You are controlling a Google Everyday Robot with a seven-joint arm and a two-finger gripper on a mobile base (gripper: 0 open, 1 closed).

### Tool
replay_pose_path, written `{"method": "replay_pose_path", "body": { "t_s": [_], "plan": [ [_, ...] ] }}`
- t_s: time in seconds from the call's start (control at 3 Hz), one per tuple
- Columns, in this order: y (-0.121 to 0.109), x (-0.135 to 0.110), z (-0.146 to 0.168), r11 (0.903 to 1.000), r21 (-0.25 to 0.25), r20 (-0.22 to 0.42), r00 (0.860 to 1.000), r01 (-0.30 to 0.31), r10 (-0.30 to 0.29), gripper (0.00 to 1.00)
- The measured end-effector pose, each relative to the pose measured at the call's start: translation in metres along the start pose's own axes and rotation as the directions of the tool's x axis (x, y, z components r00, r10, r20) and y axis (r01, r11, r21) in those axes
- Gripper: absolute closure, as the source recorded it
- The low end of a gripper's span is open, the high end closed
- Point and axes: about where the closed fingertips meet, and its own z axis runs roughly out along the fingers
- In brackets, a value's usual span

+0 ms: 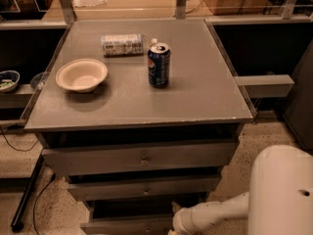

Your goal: Open bottom drawer

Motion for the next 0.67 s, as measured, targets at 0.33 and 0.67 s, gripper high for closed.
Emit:
{"method": "replay_pose_path", "body": {
  "t_s": [0.33, 0.67],
  "plan": [
    [-0.0080, 0.0053, 0.0239, 0.9993, -0.032, -0.026, 1.000, -0.017, 0.016, 0.00],
    [-0.0080, 0.0054, 0.0241, 0.9993, -0.033, -0.027, 1.000, -0.017, 0.016, 0.00]
  ]
}}
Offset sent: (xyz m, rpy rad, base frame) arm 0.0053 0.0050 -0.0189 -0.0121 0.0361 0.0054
